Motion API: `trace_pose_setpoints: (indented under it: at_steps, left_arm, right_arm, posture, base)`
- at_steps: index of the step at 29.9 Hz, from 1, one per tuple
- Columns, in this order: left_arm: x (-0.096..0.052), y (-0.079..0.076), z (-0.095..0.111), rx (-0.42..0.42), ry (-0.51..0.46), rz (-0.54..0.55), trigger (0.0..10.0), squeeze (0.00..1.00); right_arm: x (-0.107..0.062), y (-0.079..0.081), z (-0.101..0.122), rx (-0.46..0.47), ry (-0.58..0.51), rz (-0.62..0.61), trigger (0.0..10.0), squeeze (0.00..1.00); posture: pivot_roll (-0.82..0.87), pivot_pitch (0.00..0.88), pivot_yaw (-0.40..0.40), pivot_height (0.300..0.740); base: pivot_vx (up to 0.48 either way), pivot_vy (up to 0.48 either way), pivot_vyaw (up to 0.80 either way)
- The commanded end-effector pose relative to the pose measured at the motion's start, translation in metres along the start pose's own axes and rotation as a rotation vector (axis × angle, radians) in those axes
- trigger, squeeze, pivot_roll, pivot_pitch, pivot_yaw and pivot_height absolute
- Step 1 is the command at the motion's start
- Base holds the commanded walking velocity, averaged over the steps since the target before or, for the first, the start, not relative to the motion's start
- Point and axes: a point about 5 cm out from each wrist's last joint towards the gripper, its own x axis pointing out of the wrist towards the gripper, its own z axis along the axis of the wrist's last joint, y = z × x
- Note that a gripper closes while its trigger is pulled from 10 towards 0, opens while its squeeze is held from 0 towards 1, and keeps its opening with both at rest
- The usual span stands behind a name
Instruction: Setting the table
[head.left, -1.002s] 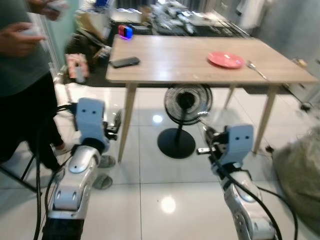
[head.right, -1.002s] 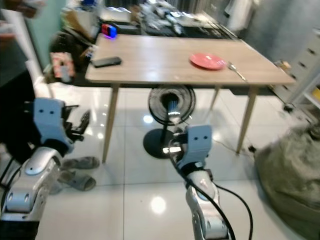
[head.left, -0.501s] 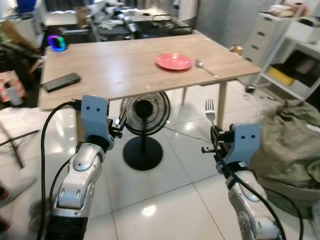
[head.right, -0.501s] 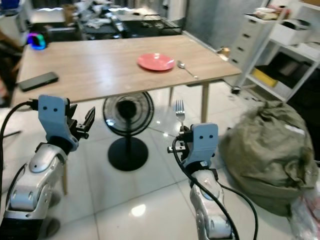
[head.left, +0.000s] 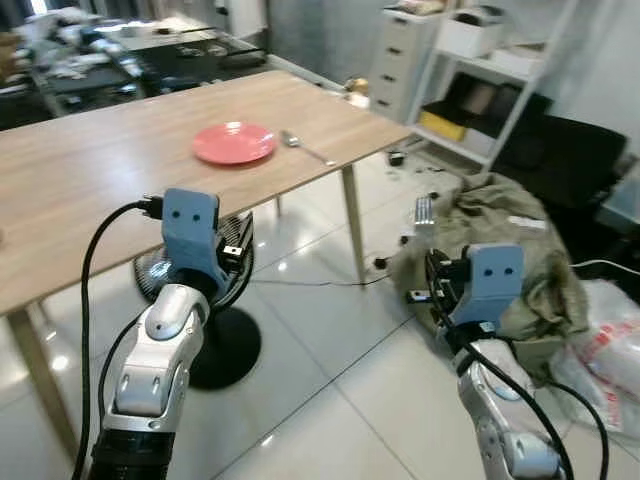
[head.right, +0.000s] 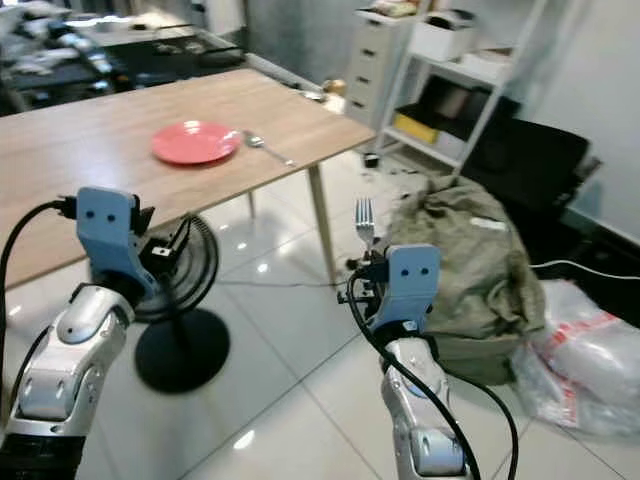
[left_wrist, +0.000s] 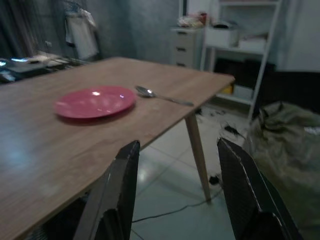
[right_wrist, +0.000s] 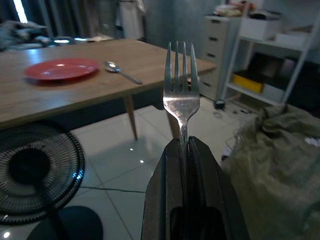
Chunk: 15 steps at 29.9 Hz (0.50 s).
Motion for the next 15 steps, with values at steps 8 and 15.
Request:
trace_pose_setpoints:
  at_steps: [8,15]
  left_arm:
    - [-0.0002,-0.0022,-0.0006,-0.003,0.003,-0.003,10.0,0.0]
    - [-0.0002,-0.0017,-0.0003,0.001,0.001,-0.003,10.0,0.0]
  right_arm:
    - [0.0035,-0.0029,0.0,-0.021,-0.004,-0.003,10.0,0.0]
    - [0.006,-0.0005,0.0037,-0.002,-0.029,0.009,10.0,0.0]
  posture:
    - [-0.07,0.0,0.063,0.74]
    - [-0.07,0.0,0.062,0.74]
  base:
    - [0.48,0.0,-0.67]
    - [0.48,0.0,0.0]
